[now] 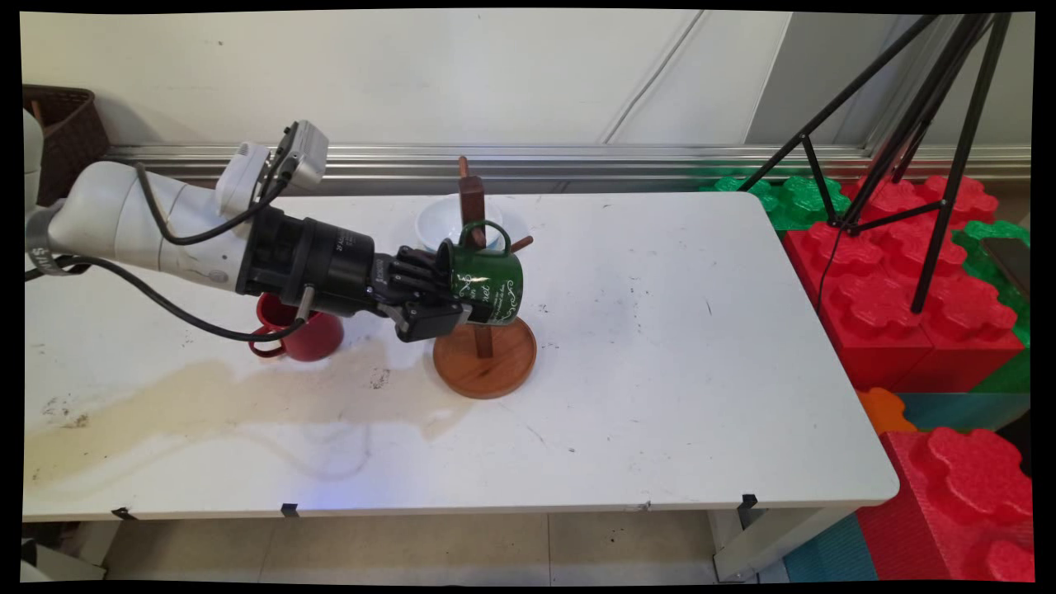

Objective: Place the picked object on the table

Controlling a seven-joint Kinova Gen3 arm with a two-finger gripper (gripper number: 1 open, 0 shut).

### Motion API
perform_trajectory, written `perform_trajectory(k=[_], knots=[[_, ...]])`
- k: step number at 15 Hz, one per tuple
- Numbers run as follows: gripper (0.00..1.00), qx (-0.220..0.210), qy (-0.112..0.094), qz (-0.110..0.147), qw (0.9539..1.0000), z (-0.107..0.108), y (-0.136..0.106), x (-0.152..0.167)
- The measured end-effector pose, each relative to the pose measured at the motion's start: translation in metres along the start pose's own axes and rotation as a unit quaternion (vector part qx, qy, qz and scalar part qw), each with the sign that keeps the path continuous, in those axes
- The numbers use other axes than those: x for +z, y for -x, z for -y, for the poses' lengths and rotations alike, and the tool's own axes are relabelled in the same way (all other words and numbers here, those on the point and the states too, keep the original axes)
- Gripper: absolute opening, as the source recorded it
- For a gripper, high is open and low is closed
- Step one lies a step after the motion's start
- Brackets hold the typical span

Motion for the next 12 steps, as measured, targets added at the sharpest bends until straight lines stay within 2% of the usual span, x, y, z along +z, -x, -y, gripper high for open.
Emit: perform_trajectory(k=[12], knots=[[0.0,-0.006,0.014,-0.002,0.9999,-0.0073,-0.0096,-0.0103]])
